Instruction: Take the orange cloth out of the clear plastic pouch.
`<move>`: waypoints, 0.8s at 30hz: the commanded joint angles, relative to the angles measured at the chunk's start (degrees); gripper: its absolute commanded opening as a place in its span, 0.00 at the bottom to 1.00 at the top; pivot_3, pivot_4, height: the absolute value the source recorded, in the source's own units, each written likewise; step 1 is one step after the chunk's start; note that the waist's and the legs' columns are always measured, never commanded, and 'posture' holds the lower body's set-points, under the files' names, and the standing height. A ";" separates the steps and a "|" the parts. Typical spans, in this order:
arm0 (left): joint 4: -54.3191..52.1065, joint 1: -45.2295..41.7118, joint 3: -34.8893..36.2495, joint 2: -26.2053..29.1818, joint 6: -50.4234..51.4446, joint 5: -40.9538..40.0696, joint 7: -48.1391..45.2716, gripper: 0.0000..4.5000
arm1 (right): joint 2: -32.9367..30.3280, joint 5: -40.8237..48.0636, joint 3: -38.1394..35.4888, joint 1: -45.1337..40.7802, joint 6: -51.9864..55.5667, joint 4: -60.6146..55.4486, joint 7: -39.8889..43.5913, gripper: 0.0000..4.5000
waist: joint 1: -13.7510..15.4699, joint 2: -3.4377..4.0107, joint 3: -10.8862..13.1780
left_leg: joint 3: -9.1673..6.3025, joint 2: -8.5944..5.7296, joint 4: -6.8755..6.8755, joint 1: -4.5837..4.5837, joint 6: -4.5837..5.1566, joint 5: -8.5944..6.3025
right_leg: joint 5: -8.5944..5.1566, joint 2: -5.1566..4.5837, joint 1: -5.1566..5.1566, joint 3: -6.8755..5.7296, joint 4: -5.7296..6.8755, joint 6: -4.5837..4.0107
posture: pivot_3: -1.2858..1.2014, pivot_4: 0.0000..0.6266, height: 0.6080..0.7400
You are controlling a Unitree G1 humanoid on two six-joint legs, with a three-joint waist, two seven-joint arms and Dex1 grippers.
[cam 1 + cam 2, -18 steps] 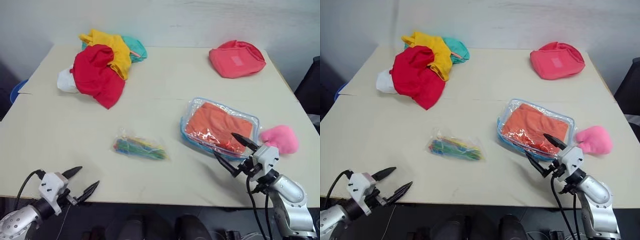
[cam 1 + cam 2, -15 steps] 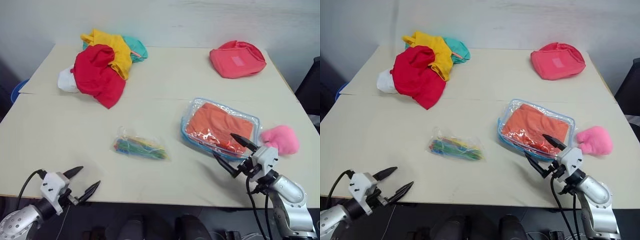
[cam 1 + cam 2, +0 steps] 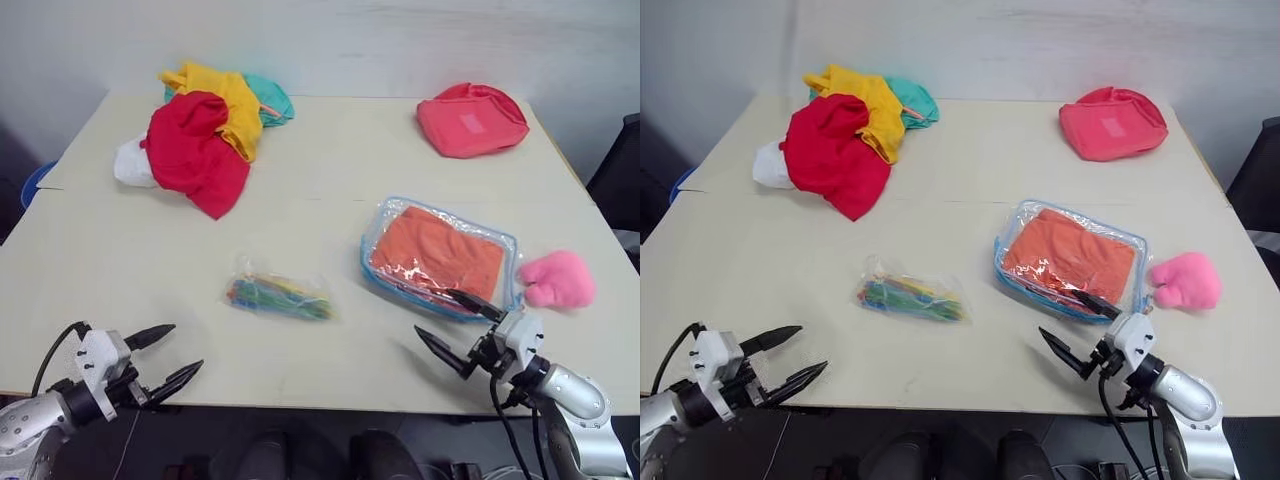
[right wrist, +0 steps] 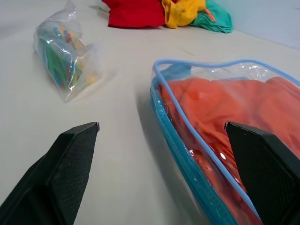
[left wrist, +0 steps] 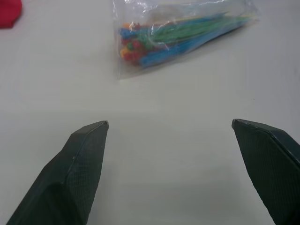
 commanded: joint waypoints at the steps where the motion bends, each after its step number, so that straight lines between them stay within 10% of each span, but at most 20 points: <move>1: -4.86 -1.85 -0.13 1.60 2.57 -3.99 -1.75 0.99 | -0.89 1.63 -0.19 0.42 0.20 -2.26 1.10 1.00 | -0.08 0.00 0.00 | 0.00 0.00 0.00 0.00 0.00 0.00 | 0.00 0.00 0.01 0.00 -0.02 0.00 | 0.52 0.24 1.00; 9: -8.96 -15.76 -10.11 9.78 7.75 1.75 -3.43 0.99 | -0.23 5.45 0.29 3.60 -3.91 -12.91 3.42 1.00 | 0.14 0.19 0.09 | -0.11 -0.02 -0.01 -0.04 -0.17 0.09 | 0.00 0.03 0.04 -0.10 -0.05 0.00 | 0.52 0.24 1.00; 19: 12.53 -49.97 -37.65 4.52 6.68 19.84 -10.98 0.99 | -2.71 10.00 2.63 3.04 5.43 -20.12 2.85 1.00 | -0.11 0.13 0.13 | -0.05 -0.09 0.06 -0.12 -0.18 0.12 | 0.02 0.15 0.00 -0.12 0.17 0.04 | 0.52 0.24 1.00; 24: 22.25 -56.78 -41.51 1.36 0.09 27.18 -8.40 0.73 | -3.07 10.71 1.76 2.07 8.09 -22.00 1.65 1.00 | -0.04 0.08 0.15 | -0.04 -0.07 0.10 -0.16 -0.22 0.14 | 0.01 0.17 -0.05 -0.12 0.20 0.05 | 0.52 0.24 1.00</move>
